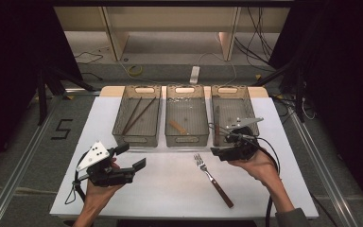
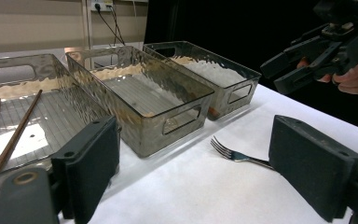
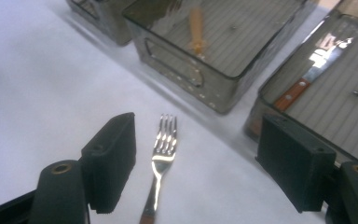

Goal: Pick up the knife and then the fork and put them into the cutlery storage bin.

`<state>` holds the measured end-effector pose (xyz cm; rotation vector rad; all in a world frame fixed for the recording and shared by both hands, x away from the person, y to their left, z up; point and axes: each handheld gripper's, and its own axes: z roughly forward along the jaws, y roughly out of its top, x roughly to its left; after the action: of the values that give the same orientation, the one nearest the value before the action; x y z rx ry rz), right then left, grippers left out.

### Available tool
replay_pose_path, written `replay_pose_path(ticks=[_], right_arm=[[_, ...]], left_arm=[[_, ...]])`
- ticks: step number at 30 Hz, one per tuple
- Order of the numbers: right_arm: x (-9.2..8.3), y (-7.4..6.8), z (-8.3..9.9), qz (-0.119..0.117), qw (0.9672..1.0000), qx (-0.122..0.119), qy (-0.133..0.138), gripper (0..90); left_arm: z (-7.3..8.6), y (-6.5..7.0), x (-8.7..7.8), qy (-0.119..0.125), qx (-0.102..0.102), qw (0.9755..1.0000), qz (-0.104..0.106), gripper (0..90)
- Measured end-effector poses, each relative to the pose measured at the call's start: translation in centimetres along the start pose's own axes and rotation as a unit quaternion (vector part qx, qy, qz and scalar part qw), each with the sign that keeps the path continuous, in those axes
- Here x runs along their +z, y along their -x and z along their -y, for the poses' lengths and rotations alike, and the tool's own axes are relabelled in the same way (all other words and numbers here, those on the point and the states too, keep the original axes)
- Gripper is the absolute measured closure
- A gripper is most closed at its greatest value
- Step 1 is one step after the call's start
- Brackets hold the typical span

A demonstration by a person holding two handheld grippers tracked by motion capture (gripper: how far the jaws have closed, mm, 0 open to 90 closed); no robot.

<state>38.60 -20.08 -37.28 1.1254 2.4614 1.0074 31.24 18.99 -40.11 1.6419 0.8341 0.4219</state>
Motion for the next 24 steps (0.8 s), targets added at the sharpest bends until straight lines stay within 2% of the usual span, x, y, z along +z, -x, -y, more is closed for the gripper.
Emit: replay_pose_path(ticks=[15, 24], right_arm=[[0.6, -1.4, 0.9, -0.013, 0.9991, -0.022, -0.034, 24.3], [1.4, -2.3, 1.7, -0.017, 0.9968, -0.039, -0.068, 24.9]], left_arm=[[0.0, 0.0, -0.1, 0.0, 0.0, 1.0, 0.0, 15.5], [0.0, -0.1, -0.1, 0.001, -0.001, 1.0, 0.0, 15.6]])
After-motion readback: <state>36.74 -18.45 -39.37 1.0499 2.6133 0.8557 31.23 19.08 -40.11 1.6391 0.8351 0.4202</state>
